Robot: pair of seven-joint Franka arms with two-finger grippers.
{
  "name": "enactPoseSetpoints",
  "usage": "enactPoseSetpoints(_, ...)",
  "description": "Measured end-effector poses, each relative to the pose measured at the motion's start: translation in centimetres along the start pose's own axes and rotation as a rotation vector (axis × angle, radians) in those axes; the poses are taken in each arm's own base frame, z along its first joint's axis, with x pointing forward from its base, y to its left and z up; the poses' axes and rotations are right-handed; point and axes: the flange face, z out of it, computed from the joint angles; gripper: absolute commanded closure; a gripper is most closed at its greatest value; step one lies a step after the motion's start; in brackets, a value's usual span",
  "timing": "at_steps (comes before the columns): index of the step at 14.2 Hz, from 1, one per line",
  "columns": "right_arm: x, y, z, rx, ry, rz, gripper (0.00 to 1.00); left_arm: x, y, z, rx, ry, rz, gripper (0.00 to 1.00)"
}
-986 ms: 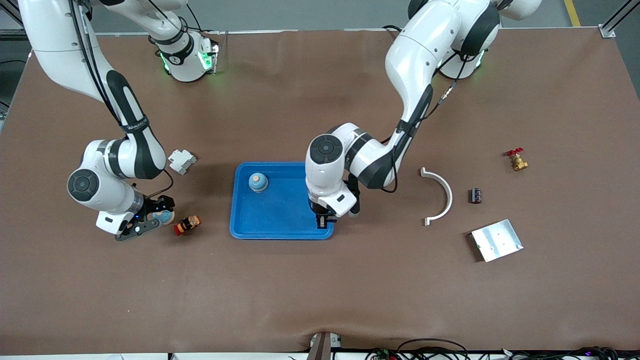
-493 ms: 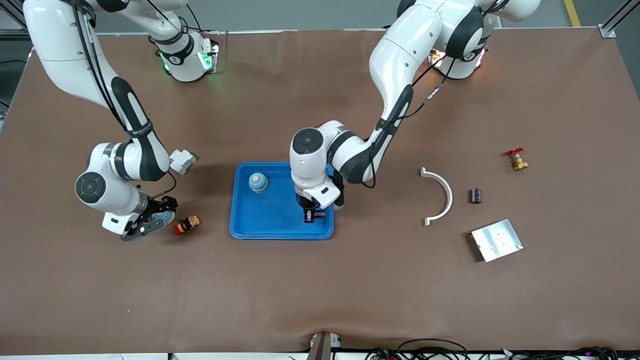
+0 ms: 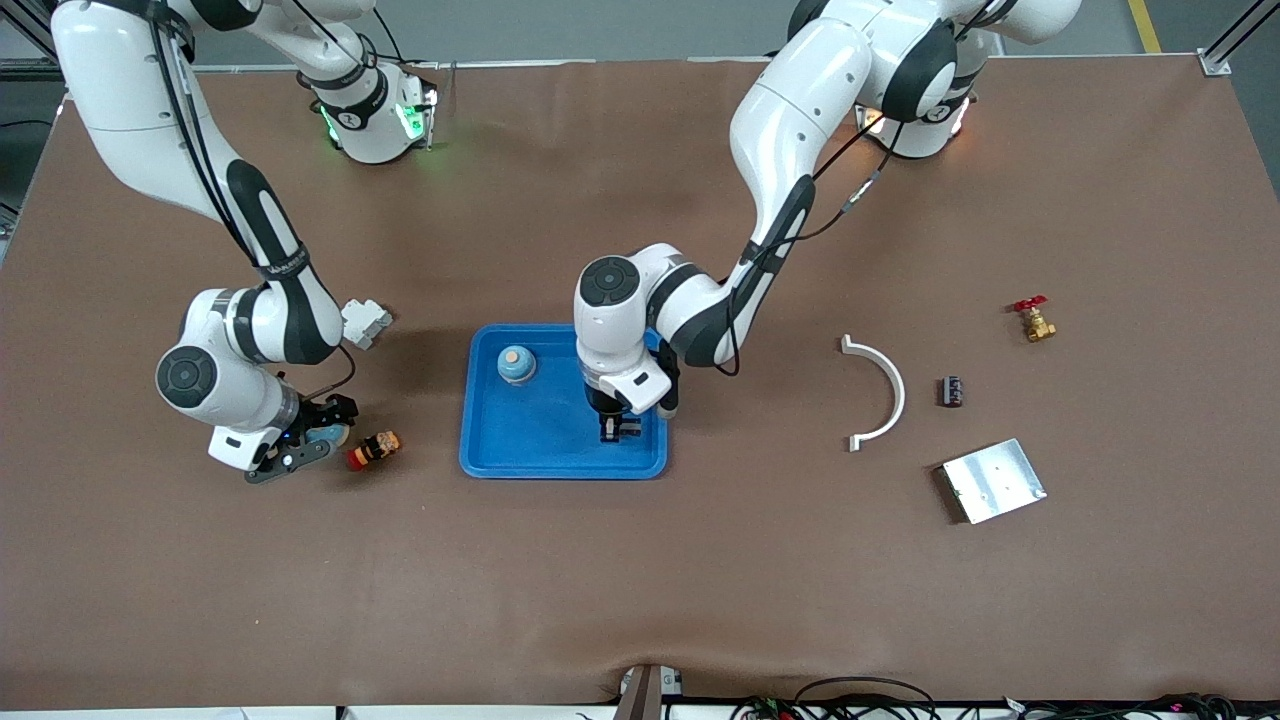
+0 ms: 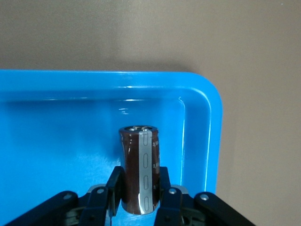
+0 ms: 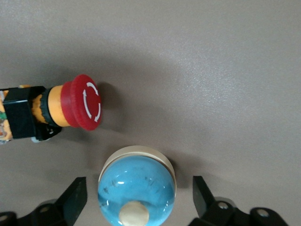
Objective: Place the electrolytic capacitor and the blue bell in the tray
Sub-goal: 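Lower the capacitor into the tray while the right gripper grasps the second bell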
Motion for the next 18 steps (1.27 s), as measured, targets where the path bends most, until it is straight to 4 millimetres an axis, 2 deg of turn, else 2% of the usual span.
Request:
enactPoseSetpoints(4, 0.1, 0.0, -0.1, -0.001, 0.002, 0.0, 0.67, -0.6, -1.0, 0.4, 0.006, 0.002, 0.012, 1.0)
enactPoseSetpoints(6, 0.1, 0.0, -0.2, 0.001, 0.0, 0.0, 0.77, -0.9, -1.8, 1.2, 0.013, 0.007, 0.02, 1.0)
enactPoseSetpoints(8, 0.1, 0.0, -0.3, 0.011, -0.021, 0.0, 0.8, -0.9, -2.2, 1.9, 0.015, 0.009, 0.024, 1.0)
enactPoseSetpoints(10, 0.8, 0.1, -1.4, 0.038, -0.046, 0.013, 0.87, -0.9, -2.2, 2.0, 0.014, 0.007, 0.024, 1.0)
enactPoseSetpoints(11, 1.2, 0.2, -2.2, 0.06, -0.053, 0.029, 0.92, -0.9, -2.2, 2.0, 0.013, 0.007, 0.024, 0.23)
enactPoseSetpoints(12, 1.6, 0.3, -3.0, 0.078, -0.062, 0.038, 0.93, -0.9, -2.2, 2.0, 0.013, 0.007, 0.024, 0.0)
enactPoseSetpoints(15, 2.9, 0.6, -5.6, 0.099, -0.073, 0.041, 0.97, -0.9, -2.1, 2.0, 0.01, 0.008, 0.023, 0.0)
enactPoseSetpoints(18, 3.8, -0.3, -6.6, 0.111, -0.073, 0.061, 1.0, -0.8, -2.0, 1.8, 0.021, 0.021, 0.022, 0.0)
